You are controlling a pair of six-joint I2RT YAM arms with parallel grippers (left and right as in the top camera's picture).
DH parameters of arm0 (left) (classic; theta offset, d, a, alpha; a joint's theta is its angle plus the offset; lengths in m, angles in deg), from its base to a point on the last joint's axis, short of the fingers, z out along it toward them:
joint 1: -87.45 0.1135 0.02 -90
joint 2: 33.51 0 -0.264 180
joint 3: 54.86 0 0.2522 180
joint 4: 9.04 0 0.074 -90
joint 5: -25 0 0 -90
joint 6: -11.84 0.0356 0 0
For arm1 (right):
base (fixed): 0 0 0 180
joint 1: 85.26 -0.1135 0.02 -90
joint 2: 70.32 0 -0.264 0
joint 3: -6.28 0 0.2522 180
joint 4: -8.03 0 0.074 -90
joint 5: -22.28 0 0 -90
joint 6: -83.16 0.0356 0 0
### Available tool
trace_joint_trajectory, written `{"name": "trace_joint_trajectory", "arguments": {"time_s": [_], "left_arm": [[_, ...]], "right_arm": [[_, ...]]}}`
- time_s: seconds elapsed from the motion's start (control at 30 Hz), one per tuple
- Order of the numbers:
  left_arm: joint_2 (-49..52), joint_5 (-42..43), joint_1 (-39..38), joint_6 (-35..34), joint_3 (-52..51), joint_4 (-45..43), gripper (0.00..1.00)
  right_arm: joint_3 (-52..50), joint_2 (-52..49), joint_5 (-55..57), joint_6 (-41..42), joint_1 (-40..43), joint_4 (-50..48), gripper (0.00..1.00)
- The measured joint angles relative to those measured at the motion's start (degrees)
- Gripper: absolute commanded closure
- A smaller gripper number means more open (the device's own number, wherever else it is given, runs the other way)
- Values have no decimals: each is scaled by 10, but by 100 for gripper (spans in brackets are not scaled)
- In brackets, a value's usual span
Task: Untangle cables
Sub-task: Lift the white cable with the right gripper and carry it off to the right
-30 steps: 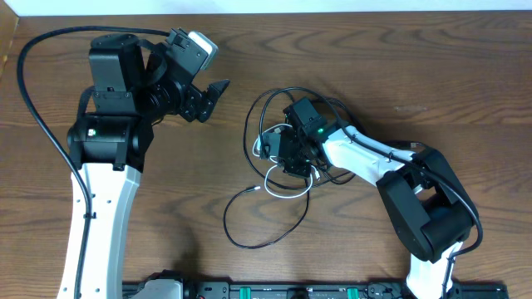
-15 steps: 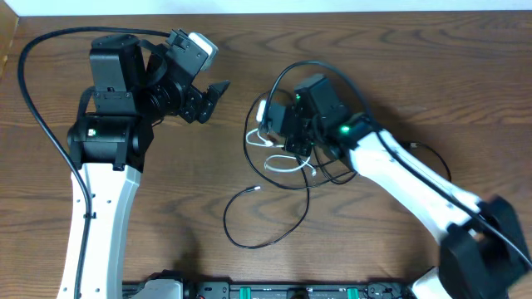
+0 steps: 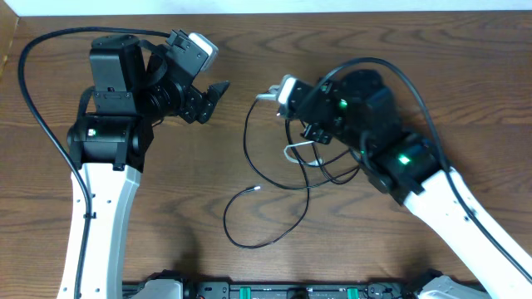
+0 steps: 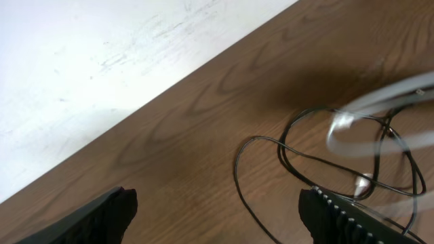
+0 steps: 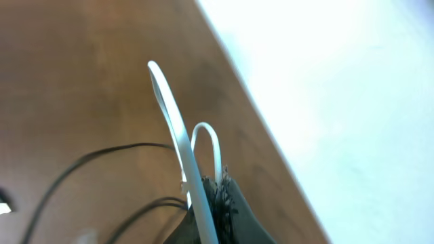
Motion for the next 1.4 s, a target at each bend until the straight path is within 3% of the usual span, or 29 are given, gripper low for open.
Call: {"name": "trace_joint_trajectory", "arguments": {"time_s": [0.3,0.5,0.93,1.17,1.4], "left_arm": [[0,0,0,0,0,2,18],[0,0,0,0,0,4,18],[0,0,0,0,0,12,18],[0,0,0,0,0,12,18],[0,0,0,0,0,12,19]], "right_arm": [[0,56,179,7,26,-5,99],[0,70,280,13,78,-62,99],[9,153,322,33,170,-41,99],[10,144,326,103,251,5,99],[10,137,328,199,395,23,99]]}}
